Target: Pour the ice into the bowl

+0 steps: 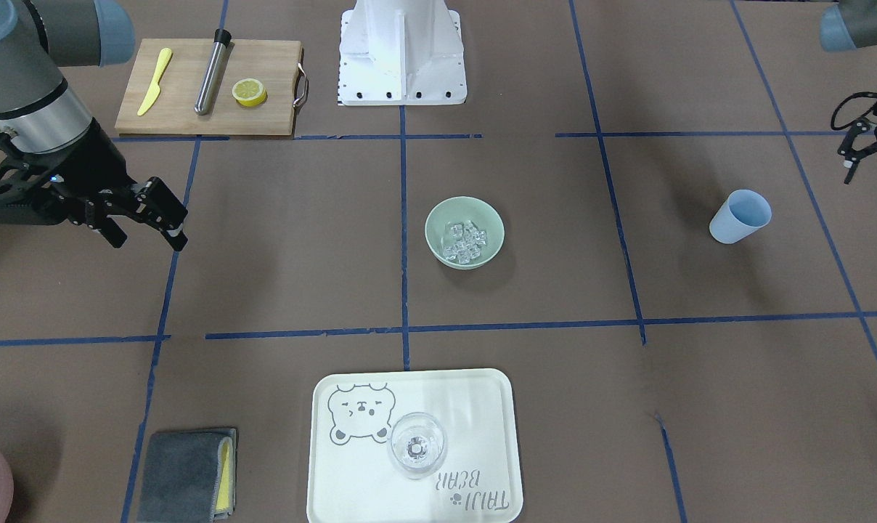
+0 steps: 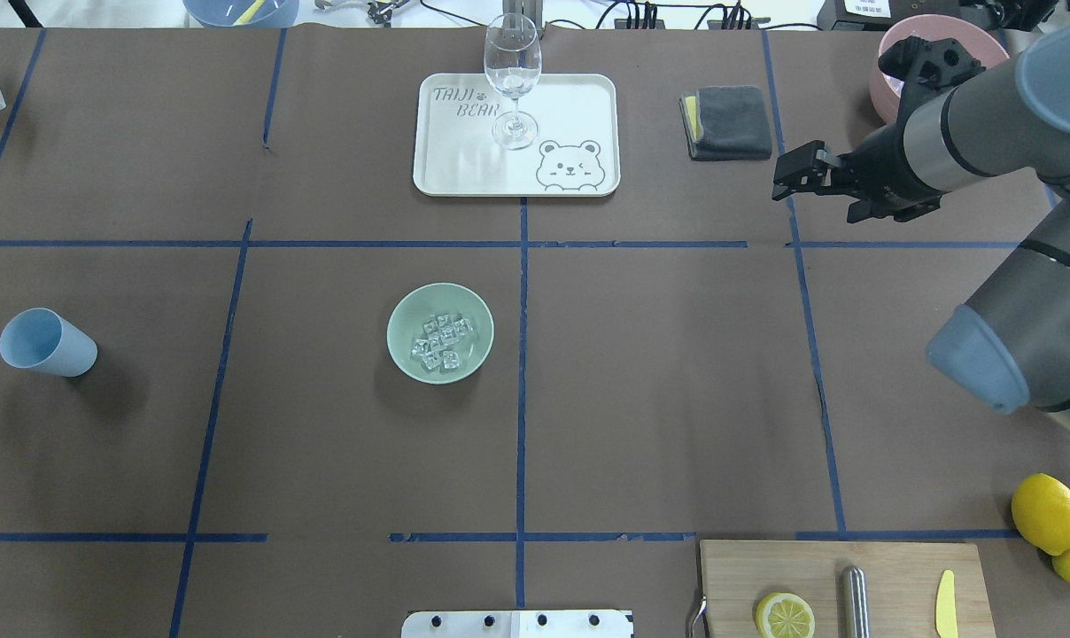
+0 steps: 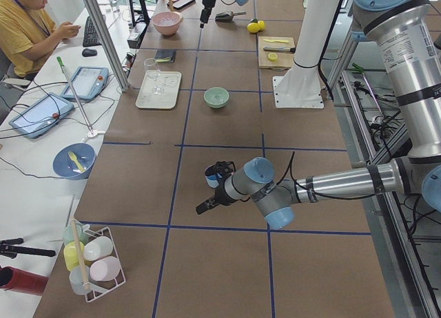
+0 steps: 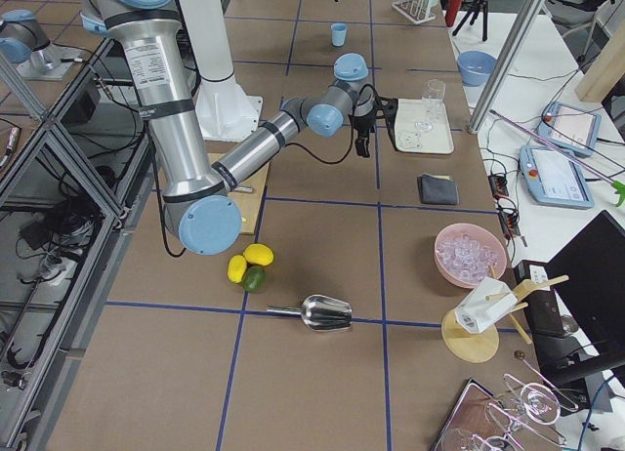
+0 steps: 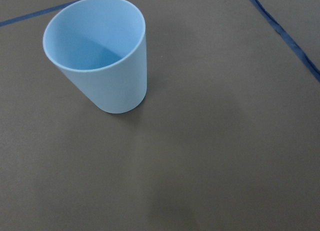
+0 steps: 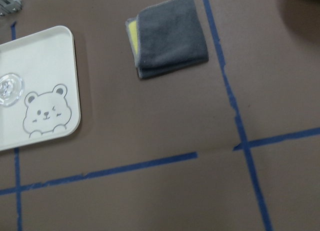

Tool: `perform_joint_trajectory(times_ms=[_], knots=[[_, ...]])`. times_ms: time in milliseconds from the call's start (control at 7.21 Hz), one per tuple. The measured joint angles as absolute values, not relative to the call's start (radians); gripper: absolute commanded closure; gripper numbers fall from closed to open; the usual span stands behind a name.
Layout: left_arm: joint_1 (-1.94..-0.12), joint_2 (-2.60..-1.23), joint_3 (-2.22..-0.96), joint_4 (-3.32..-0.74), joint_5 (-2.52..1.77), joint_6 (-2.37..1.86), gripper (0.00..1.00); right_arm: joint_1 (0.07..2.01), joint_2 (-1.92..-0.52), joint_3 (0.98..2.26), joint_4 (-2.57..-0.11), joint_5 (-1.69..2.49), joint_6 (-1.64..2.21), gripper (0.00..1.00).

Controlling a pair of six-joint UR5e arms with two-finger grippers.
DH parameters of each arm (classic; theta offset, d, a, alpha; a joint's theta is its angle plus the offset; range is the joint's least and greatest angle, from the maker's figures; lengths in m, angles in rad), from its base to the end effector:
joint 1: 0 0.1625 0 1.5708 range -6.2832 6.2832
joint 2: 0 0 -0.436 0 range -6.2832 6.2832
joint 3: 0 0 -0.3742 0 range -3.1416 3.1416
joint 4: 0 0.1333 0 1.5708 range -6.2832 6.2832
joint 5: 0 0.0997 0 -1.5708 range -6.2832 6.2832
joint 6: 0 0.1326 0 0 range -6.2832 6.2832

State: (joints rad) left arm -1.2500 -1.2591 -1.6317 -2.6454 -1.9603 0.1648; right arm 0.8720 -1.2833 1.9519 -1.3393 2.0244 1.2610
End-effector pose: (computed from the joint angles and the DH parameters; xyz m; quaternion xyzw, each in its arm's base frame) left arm 0.0432 -0.3930 0.6805 0.3778 0.2074 0.2914 0.8540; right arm -0.3108 -0.4868 0.3446 0.0680 -0.4648 0.1494 0.8701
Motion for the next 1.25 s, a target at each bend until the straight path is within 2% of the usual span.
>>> perform_joint_trajectory(times_ms=[278,416,833,1249], knots=[[-1.395,-1.425,-1.624,-2.306,-2.081,0.217,0.00,0.687,-1.176,1.920,-1.336,1.983,1.426,0.00],[-1.417,-1.454,-1.619,-2.237,-2.133,0.153,0.00,0.608,-1.103,1.869,-1.332,1.947,1.480,0.00],[-1.426,-1.456,-1.583,-2.254,-2.297,0.050,0.00,0.467,-0.917,1.676,-1.311,1.797,1.588,0.00],[-1.426,-1.454,-1.572,-2.272,-2.314,0.043,0.00,0.419,-0.814,1.554,-1.316,1.683,1.631,0.03]])
